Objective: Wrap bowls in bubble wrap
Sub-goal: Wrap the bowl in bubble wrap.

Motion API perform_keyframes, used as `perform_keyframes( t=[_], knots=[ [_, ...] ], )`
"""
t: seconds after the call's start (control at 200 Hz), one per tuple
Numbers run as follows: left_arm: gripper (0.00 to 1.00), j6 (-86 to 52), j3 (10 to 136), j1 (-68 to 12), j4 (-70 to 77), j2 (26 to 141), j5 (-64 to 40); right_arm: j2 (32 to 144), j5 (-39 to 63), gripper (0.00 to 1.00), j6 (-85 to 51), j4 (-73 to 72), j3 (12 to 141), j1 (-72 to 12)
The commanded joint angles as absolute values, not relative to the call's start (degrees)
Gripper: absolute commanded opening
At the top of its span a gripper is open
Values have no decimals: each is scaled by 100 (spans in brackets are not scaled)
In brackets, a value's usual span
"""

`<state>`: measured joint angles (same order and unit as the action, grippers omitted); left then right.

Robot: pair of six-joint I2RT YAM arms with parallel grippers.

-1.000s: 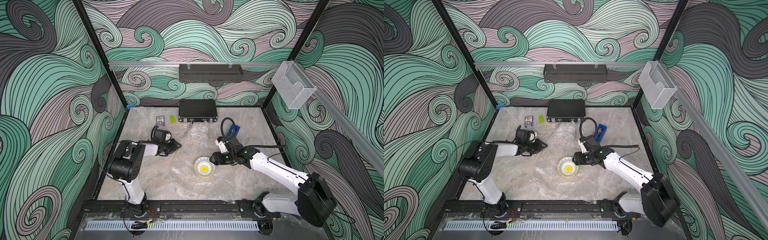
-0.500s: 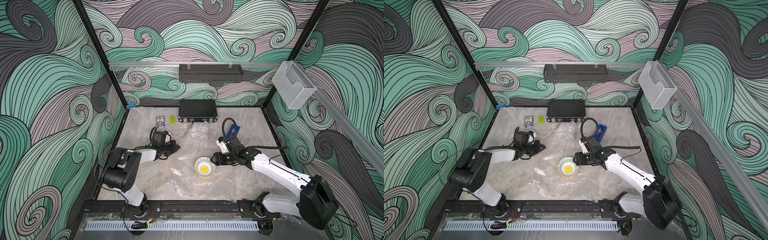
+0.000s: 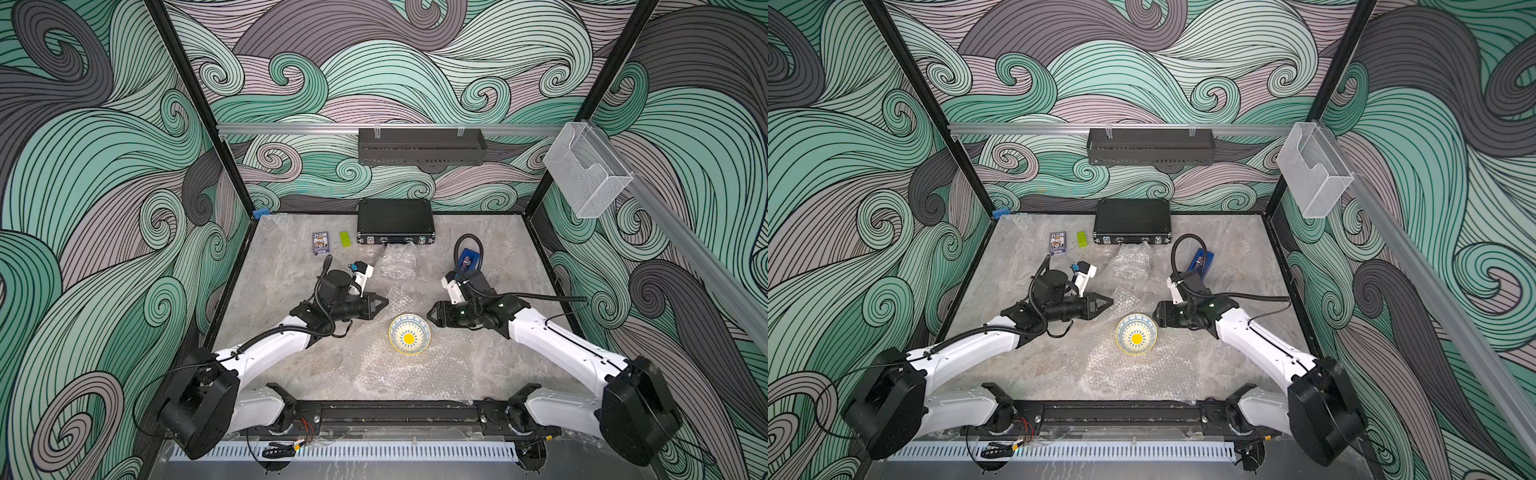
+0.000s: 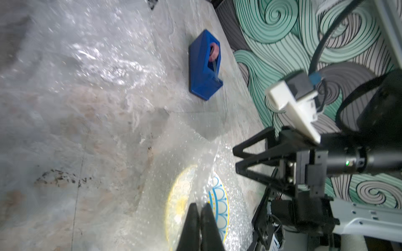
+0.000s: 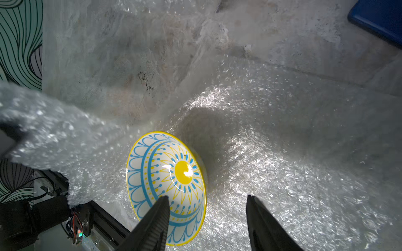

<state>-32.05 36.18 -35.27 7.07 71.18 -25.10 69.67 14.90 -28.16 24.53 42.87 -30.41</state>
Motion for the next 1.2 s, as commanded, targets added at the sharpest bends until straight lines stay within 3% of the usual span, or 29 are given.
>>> perform_keyframes(
  t=[0.0, 0.31, 0.51, 0.946, 1.076, 1.191],
  knots=[
    [0, -2747, 3752, -3770, 299, 7265, -2426, 6778, 1544, 61, -2924, 2465, 4201, -2869],
    [0, -2579, 4003, -4630, 316, 8043, -2454, 6515, 2471, 59, -3069, 2191, 4397, -2663],
    [0, -2604, 4314, -5023, 337, 8607, -2251, 7109, 3198, 44, -3270, 1813, 4478, -2861],
    [0, -2606, 4324, -5119, 157, 8785, -2320, 8706, 2623, 21, -3049, 1952, 4819, -3870],
    [15, -2597, 4408, -5123, -216, 8453, -2273, 9074, 2379, 15, -2933, 2021, 4882, -3980],
    [35, -2702, 4598, -5107, -947, 7855, -1669, 9199, 2210, 14, -2861, 2019, 4900, -4025]
  ],
)
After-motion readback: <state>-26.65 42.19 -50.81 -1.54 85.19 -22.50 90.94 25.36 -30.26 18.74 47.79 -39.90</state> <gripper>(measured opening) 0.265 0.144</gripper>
